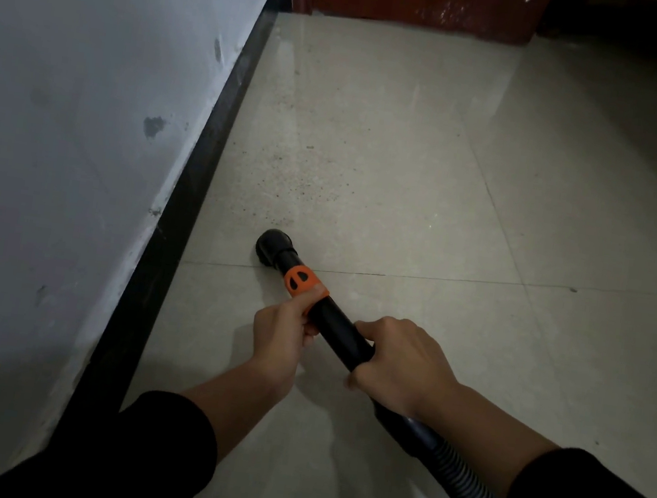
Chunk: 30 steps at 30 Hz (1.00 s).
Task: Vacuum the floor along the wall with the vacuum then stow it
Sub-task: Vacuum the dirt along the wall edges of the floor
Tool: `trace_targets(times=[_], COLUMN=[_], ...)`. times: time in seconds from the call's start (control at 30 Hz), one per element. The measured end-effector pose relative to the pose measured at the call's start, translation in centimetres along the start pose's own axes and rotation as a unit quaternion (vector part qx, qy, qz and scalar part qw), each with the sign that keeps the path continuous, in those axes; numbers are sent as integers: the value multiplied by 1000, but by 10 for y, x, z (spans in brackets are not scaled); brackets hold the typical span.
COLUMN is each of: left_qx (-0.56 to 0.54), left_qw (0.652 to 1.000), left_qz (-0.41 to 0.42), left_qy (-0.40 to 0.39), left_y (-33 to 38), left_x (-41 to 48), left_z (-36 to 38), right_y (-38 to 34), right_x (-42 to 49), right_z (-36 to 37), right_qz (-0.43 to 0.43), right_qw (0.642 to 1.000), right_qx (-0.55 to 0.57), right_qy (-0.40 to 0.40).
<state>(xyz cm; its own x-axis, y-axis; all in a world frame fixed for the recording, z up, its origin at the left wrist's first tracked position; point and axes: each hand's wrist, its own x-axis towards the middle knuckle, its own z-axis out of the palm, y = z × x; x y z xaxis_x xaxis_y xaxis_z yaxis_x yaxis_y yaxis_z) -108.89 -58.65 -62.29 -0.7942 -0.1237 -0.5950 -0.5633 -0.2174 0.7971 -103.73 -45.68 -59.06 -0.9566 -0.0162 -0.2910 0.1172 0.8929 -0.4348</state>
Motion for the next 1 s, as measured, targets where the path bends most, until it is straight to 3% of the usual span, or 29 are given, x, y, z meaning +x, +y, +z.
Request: trace_targets(times=[1.0], left_qx=[-13], left_qw=[998], left_qz=[36], left_qy=[54], left_y=[35], left_x=[57], left_z=[-25], right_y=[-38], right_x=[73], right_z=[16], right_qz=[-35], right_qw=[999], right_qx=[7], right_qy=[-23])
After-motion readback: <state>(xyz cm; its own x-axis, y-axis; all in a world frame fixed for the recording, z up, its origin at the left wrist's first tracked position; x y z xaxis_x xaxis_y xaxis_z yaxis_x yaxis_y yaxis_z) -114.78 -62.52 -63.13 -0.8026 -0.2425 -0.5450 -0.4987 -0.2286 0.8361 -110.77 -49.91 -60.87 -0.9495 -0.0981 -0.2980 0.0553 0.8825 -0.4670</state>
